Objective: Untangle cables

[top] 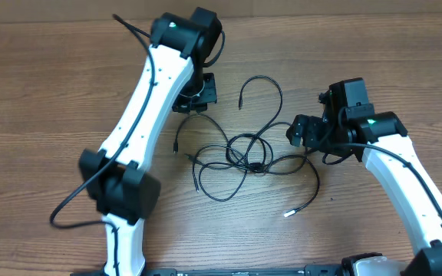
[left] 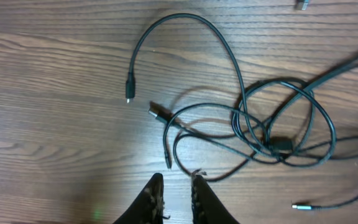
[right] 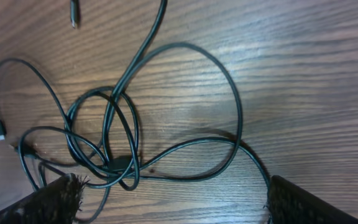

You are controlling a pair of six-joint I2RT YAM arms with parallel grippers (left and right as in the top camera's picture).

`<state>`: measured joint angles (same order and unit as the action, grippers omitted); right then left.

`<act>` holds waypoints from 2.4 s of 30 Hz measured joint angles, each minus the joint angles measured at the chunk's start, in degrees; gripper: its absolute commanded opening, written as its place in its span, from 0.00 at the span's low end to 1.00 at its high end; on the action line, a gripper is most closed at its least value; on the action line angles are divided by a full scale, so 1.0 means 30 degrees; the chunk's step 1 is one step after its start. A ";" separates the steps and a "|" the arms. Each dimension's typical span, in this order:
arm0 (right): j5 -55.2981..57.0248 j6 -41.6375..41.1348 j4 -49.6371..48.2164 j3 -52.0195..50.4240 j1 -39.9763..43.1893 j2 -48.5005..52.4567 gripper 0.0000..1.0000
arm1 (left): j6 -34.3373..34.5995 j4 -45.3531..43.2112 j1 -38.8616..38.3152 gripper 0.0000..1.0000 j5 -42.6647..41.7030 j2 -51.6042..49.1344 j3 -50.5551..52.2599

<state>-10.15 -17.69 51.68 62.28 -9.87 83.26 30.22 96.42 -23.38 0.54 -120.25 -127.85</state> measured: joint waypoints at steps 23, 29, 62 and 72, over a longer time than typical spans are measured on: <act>-0.0189 0.0896 -0.2062 -0.0015 -0.3752 0.5304 0.68 | 0.3963 -0.6346 0.0044 0.59 0.0182 1.4855 1.5941; -0.0860 0.0998 -0.2506 -0.0015 -0.4051 0.6805 0.08 | 0.4532 -0.8459 0.0044 0.59 -0.1115 1.3704 1.7952; -0.6222 0.0466 0.1486 0.9129 -0.4240 0.5442 0.04 | 0.4233 -1.7821 -0.0721 0.63 -0.8072 0.8728 1.8535; -0.7155 -0.0029 0.1180 0.9129 -0.4240 0.5442 0.04 | 0.4291 -1.8863 -0.0721 0.72 -0.6972 0.8728 1.8535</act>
<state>-31.62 -17.78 55.22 89.67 -22.59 99.59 43.09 39.83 -25.54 -20.38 -94.06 -72.25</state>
